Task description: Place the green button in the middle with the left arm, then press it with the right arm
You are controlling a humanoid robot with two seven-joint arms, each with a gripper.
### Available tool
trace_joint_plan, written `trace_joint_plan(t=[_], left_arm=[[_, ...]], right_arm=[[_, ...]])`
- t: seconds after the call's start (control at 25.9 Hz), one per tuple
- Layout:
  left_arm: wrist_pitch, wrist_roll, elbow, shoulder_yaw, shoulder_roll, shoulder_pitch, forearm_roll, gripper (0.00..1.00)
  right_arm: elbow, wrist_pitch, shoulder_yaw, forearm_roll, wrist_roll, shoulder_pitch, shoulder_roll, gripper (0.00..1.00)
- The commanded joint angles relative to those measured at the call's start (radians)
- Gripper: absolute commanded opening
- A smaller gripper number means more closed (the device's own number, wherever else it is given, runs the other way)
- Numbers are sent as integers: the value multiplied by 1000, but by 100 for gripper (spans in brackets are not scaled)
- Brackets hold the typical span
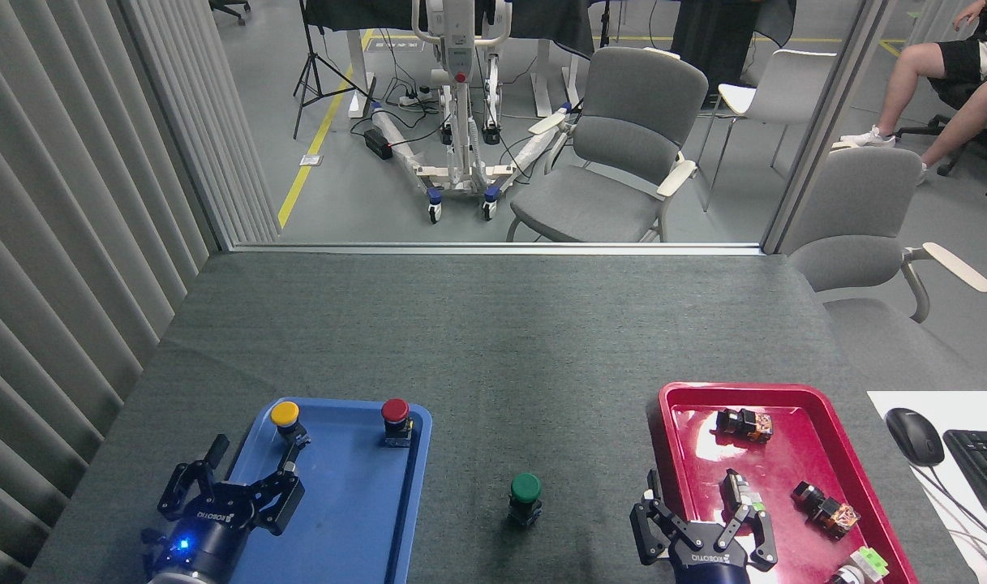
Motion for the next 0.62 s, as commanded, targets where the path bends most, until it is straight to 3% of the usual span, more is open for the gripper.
trace_joint_plan(t=[0.0,0.15,0.58], left_arm=[[-2,0,-1,-2,1,3,5,99],[-2,-1,-23,-3,1,9,3,99],[1,-1,-20,2,7,30,3,99]], right_arm=[[-6,0,0,-31,7,1,-10,99],[-22,0,1,-86,4,1,-12,99],[-25,0,1,-80,4,8,-30,100]])
